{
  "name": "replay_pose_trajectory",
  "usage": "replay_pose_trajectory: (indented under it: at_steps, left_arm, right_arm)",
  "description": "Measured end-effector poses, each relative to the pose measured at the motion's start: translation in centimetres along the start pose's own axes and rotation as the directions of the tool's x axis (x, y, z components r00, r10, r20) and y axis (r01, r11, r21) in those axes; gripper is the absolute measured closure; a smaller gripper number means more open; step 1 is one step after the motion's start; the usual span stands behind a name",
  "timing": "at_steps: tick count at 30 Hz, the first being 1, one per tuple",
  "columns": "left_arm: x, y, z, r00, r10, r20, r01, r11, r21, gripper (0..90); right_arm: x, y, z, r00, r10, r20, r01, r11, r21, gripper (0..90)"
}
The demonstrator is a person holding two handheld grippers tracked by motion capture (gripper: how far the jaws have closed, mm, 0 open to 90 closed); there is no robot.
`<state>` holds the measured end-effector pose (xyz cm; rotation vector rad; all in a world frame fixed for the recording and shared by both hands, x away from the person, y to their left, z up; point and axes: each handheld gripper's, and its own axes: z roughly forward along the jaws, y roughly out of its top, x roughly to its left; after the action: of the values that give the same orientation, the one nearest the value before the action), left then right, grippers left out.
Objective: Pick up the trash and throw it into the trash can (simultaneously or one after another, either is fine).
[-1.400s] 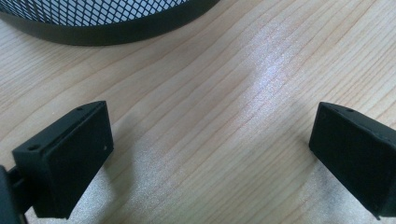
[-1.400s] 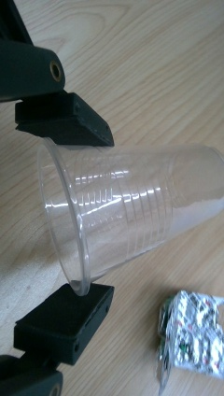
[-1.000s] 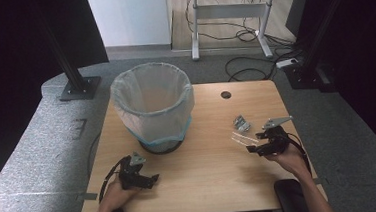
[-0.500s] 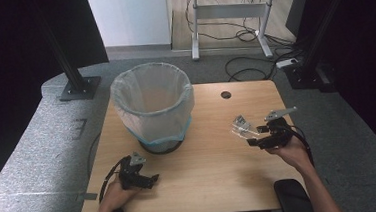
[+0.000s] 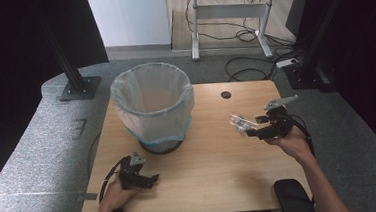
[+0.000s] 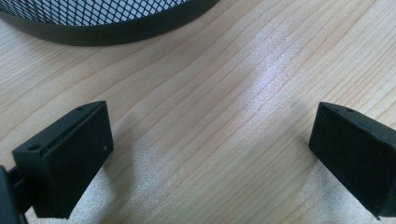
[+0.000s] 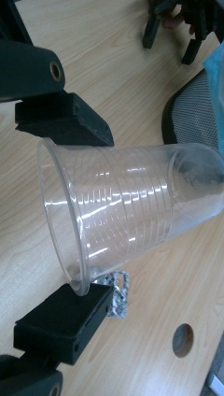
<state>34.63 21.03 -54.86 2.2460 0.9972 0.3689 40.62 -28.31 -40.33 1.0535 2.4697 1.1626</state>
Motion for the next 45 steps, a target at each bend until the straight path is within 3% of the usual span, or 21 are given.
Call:
replay_pose_trajectory:
  at_steps: [20,45]
  left_arm:
    - [0.0,0.0,0.0,1.0000,0.000,0.000,0.000,1.0000,0.000,0.0]
    - [0.0,0.0,0.0,1.0000,0.000,-0.001,0.000,1.0000,-0.001,0.0]
  right_arm:
    - [0.5,5.2,-1.6,0.9998,-0.005,-0.021,0.004,0.999,-0.038,23.9]
    - [1.9,11.2,-3.1,0.9983,-0.044,-0.039,0.041,0.996,-0.076,23.9]
